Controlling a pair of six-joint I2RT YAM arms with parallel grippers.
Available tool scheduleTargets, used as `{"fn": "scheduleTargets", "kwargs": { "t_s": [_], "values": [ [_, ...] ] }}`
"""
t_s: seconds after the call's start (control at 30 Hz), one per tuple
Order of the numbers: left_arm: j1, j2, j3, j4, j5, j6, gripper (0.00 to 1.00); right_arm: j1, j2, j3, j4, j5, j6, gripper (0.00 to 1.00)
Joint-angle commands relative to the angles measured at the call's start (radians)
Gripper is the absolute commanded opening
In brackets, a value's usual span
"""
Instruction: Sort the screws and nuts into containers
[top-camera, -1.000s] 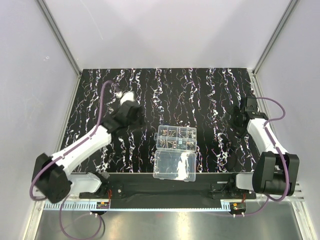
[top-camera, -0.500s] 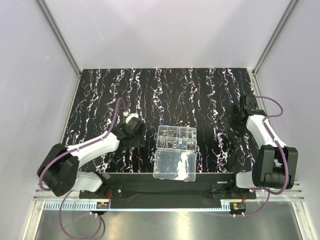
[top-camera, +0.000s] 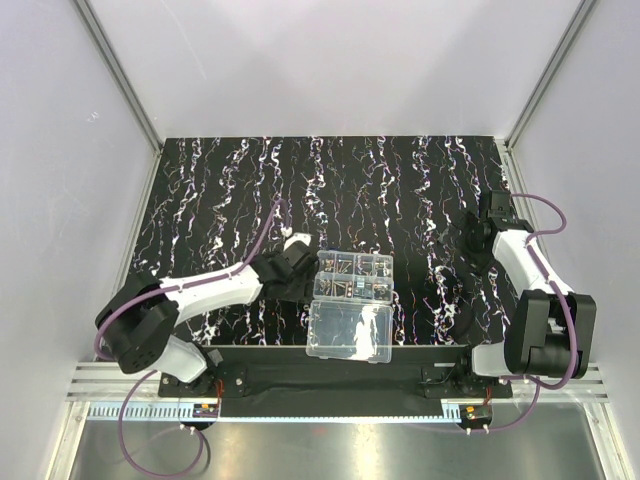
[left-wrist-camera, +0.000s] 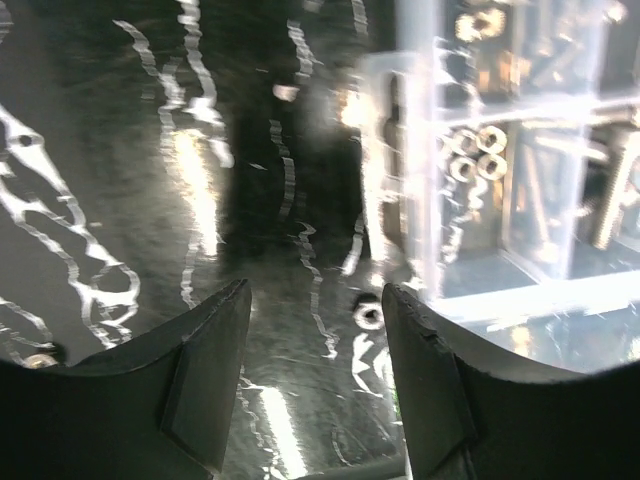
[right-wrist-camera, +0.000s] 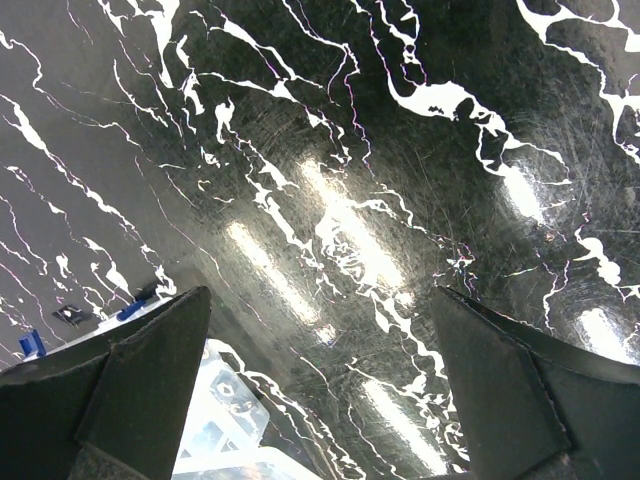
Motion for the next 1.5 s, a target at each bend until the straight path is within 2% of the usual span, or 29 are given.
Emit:
{"fn": "scheduleTargets", "kwargs": {
  "t_s": [0.0, 0.47, 0.7, 0.83, 0.97, 1.13, 1.3, 1.47],
  "values": [
    [-0.030, 0.021, 0.036, 0.033, 0.025, 0.007, 0.60, 0.002, -0.034, -0.002, -0.010, 0.028, -0.019, 1.00],
    [-0.075, 0.084, 0.048, -0.004, 0.031, 0.008, 0.60, 0.002, -0.063, -0.031, -0.015, 0.051, -0.021, 1.00],
    [-0.093, 0.144, 0.081, -0.056, -0.018, -0.004, 0.55, 0.002, -0.068, -0.036, -0.014, 0.051, -0.021, 1.00],
    [-0.095, 0.161, 0.082, -0.070, -0.024, -0.027, 0.47, 0.002, -0.063, -0.036, -0.015, 0.049, -0.021, 1.00],
    [-0.095, 0.146, 0.068, -0.077, -0.020, -0.042, 0.32, 0.002, -0.067, -0.039, -0.012, 0.049, -0.019, 1.00],
    [-0.099, 0.139, 0.067, -0.086, -0.020, -0.045, 0.22, 0.003, -0.063, -0.038, -0.012, 0.045, -0.021, 1.00],
    [-0.109, 0.121, 0.065, -0.119, -0.031, -0.055, 0.38, 0.002, -0.077, -0.044, -0.012, 0.046, -0.019, 1.00],
    [-0.113, 0.109, 0.050, -0.113, -0.029, -0.050, 0.37, 0.002, -0.074, -0.053, -0.004, 0.040, -0.015, 1.00]
  ]
}}
